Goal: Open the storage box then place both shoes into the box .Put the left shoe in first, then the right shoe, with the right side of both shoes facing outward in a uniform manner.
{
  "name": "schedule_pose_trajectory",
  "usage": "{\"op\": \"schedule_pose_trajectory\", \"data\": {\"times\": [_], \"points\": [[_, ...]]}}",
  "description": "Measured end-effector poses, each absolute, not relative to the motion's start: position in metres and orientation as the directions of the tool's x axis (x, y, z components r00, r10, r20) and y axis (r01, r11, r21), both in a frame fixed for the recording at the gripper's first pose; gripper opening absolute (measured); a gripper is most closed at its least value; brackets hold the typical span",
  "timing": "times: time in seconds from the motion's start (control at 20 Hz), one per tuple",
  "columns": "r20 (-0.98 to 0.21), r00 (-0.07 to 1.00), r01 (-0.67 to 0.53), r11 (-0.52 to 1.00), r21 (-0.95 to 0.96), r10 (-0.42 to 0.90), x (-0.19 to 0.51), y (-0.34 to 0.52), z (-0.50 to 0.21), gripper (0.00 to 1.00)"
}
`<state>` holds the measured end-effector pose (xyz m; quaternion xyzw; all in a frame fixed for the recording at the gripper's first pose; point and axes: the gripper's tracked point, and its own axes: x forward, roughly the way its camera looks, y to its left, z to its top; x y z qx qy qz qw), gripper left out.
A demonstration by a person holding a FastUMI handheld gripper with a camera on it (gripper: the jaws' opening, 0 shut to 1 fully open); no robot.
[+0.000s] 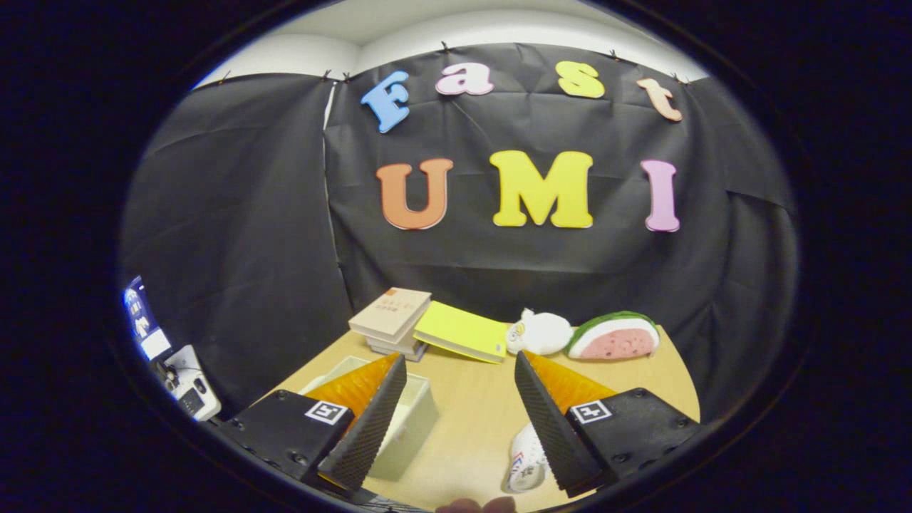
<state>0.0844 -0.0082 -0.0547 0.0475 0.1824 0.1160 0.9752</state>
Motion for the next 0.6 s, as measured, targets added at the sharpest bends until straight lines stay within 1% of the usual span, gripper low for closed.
{"op": "schedule_pose_trajectory", "data": {"times": [0.15, 0.3, 0.45, 0.6], "points": [[-0.402, 0.899, -0.130, 0.982, 0.133, 0.174, 0.085, -0.066, -0.090, 0.98], [-0.504, 0.853, -0.074, 0.987, 0.139, 0.135, 0.080, -0.112, -0.141, 0.98], [-0.631, 0.765, -0.042, 0.987, 0.153, 0.131, 0.076, -0.138, -0.204, 0.98], [-0.732, 0.660, -0.060, 0.983, 0.175, 0.171, 0.077, -0.133, -0.263, 0.98]]}}
